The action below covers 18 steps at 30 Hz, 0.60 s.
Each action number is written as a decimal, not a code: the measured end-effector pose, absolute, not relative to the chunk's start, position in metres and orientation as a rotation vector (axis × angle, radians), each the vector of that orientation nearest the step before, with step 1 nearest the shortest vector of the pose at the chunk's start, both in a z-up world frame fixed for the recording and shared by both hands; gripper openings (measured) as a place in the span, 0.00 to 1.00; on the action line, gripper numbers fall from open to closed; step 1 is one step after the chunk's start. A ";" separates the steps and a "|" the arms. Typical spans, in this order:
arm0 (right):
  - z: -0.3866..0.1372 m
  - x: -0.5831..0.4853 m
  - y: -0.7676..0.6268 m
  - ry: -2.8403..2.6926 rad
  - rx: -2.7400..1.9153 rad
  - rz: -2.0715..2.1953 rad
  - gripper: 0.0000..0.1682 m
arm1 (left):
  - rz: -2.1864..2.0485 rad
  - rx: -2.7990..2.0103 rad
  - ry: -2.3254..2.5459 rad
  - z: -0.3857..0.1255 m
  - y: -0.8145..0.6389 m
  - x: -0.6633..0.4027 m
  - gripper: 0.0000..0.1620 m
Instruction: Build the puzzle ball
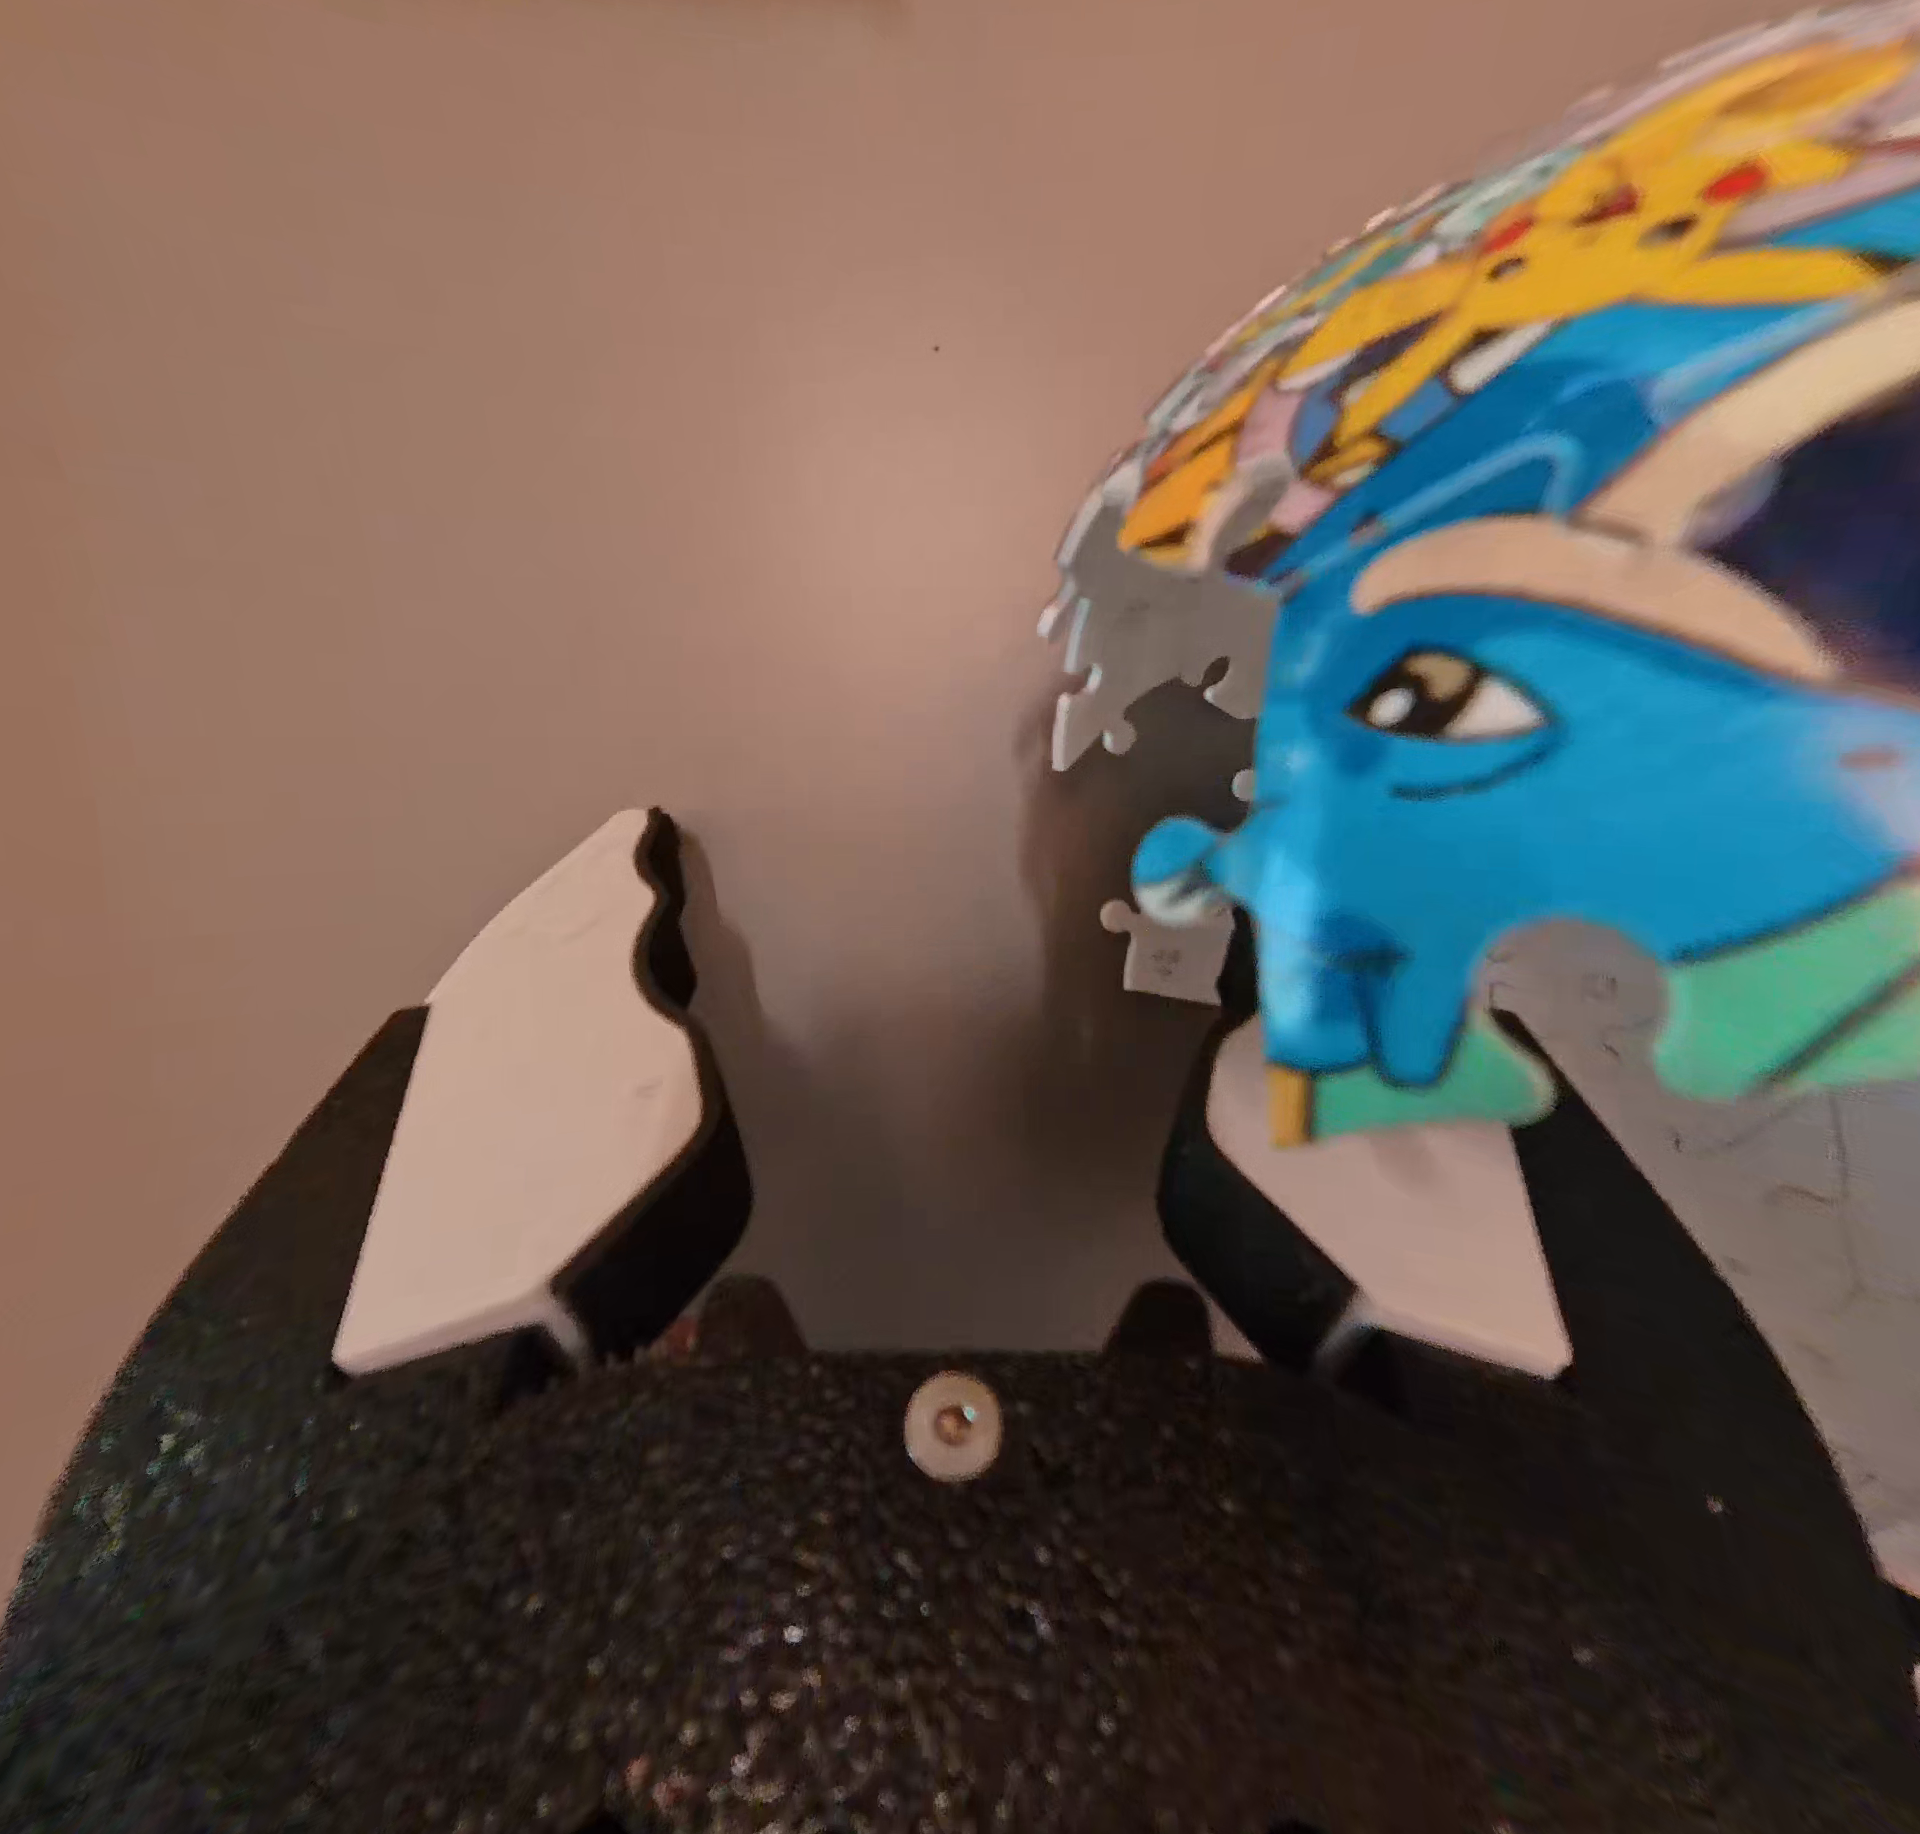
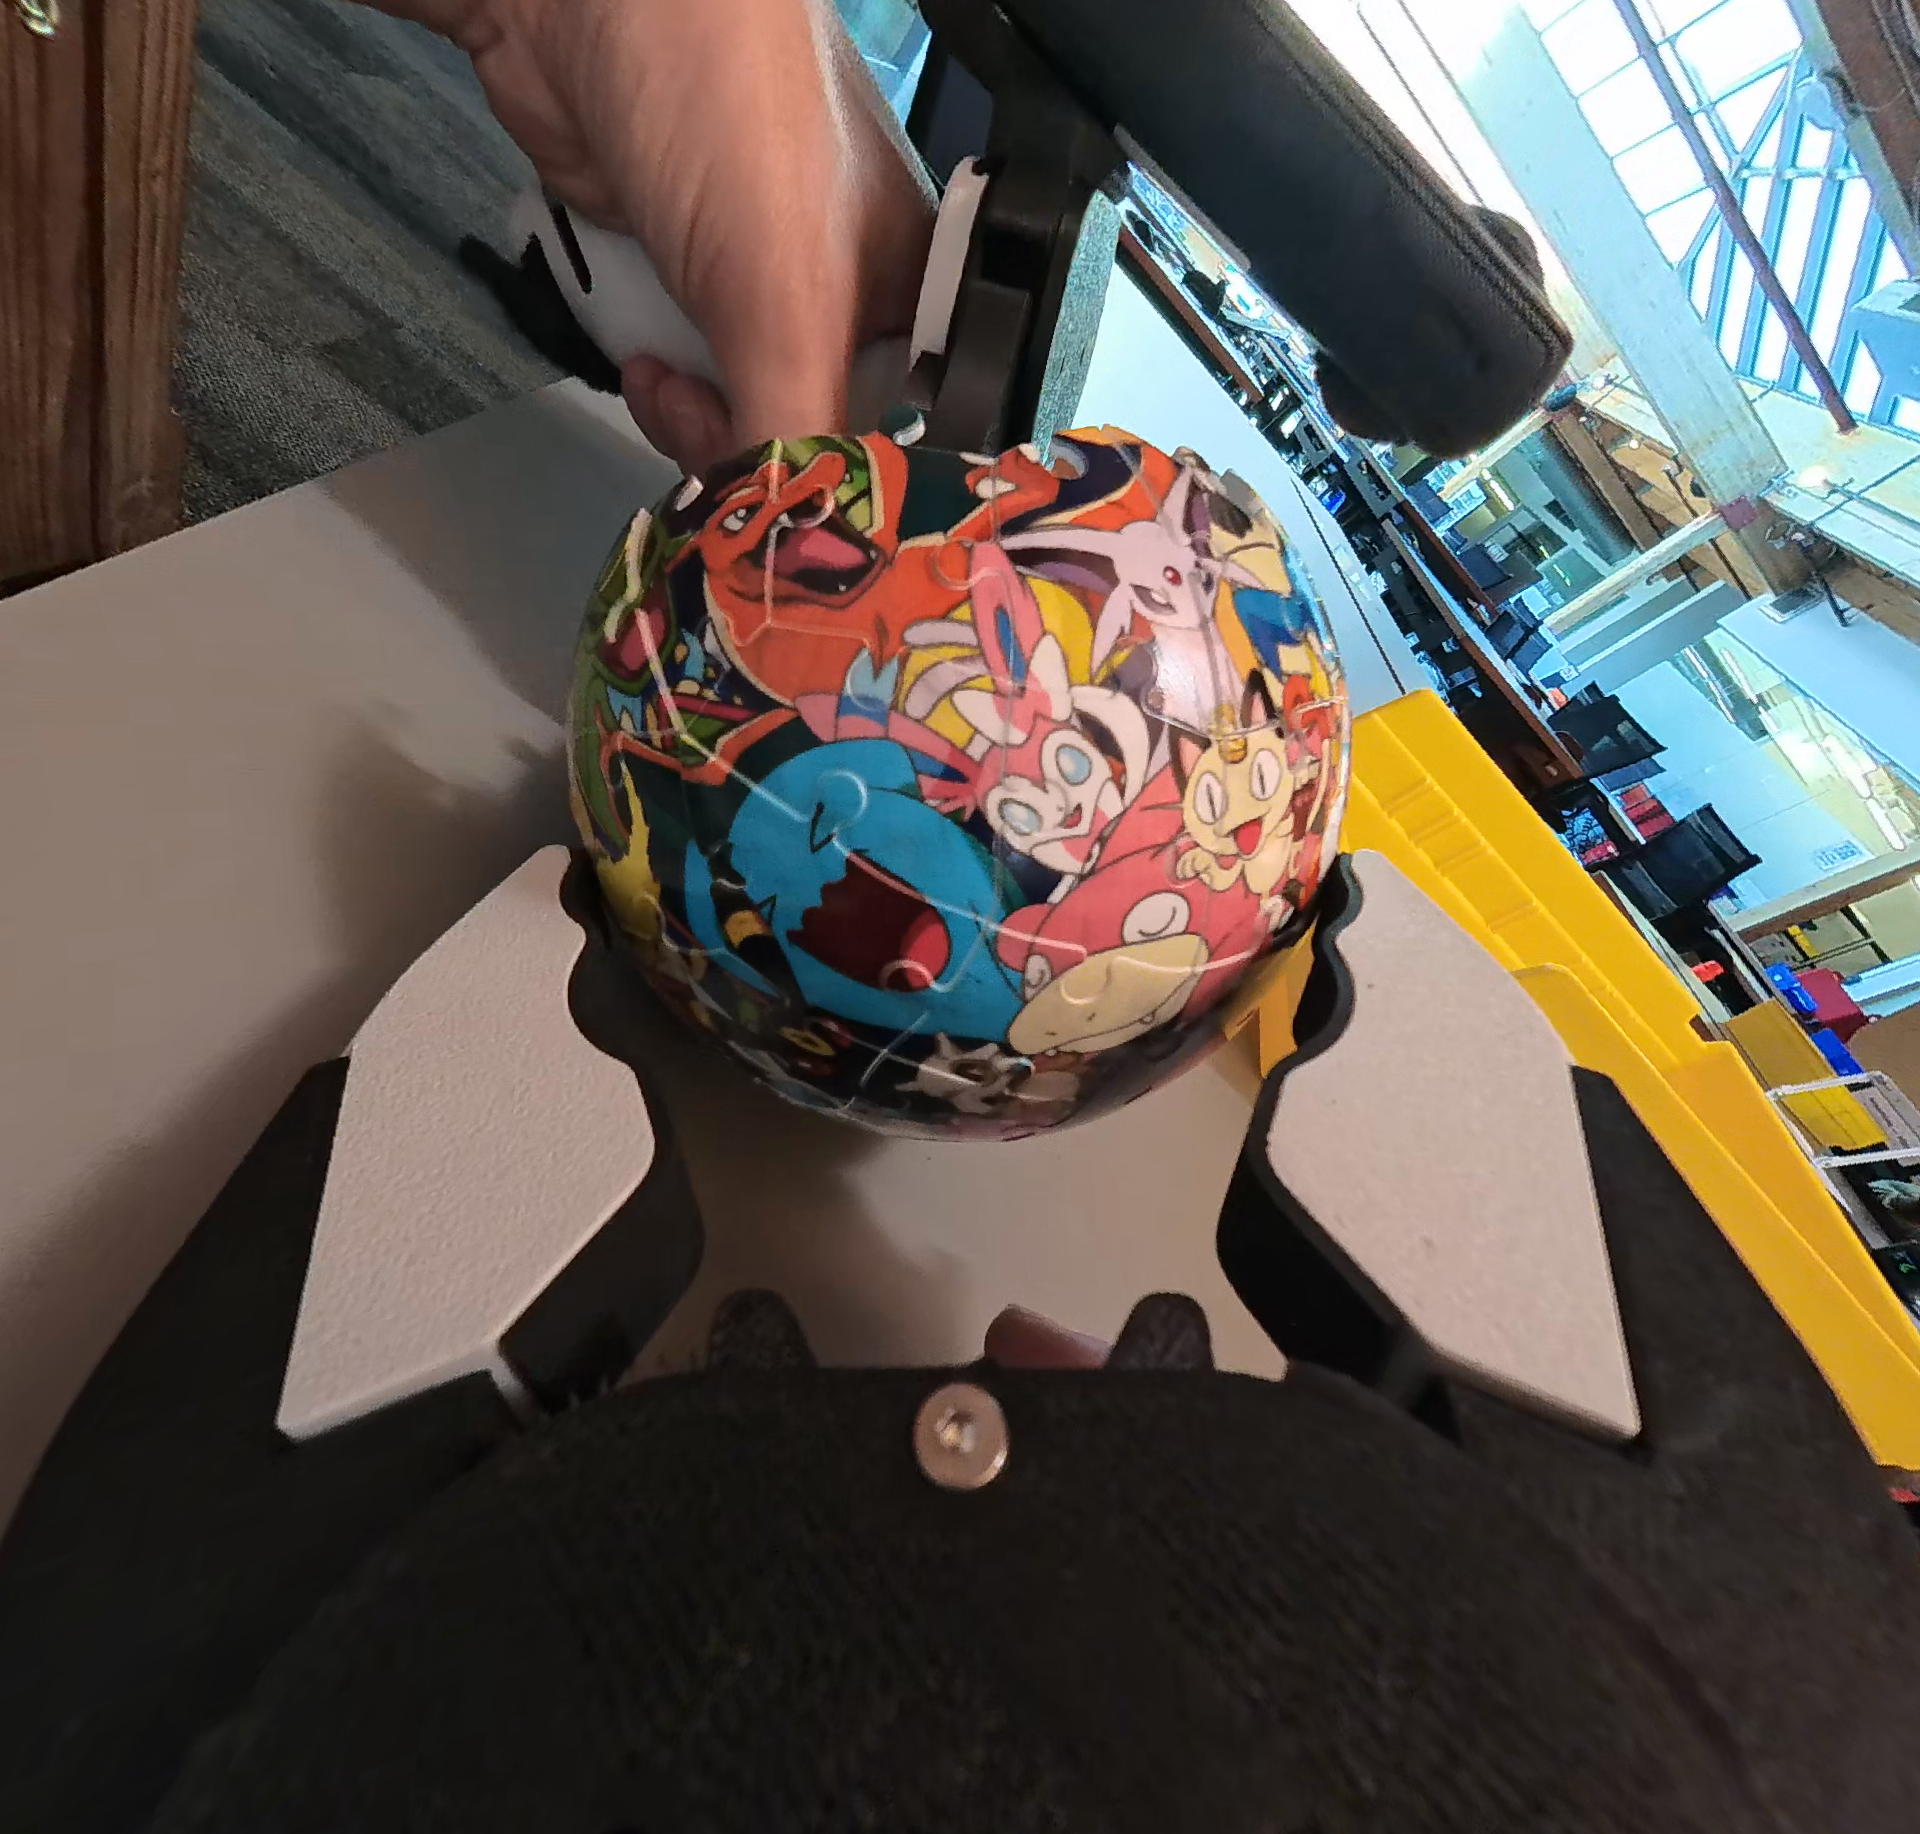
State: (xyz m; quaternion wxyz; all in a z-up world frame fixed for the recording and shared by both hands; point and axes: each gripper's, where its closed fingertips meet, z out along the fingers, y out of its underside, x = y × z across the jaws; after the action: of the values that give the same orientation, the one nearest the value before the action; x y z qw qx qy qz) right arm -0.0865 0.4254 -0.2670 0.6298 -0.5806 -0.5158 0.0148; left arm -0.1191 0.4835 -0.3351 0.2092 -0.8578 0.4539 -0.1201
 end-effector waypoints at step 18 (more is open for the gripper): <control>-0.267 -0.085 0.425 -1.187 -1.324 0.028 0.76 | -0.430 -2.367 1.281 -0.333 0.475 -0.105 0.62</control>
State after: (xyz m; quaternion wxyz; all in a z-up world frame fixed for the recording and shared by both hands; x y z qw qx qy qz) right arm -0.0850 0.4250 -0.2675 0.6301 -0.5781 -0.5183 0.0123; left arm -0.1051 0.4752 -0.3329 0.2063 -0.8498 0.4599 -0.1542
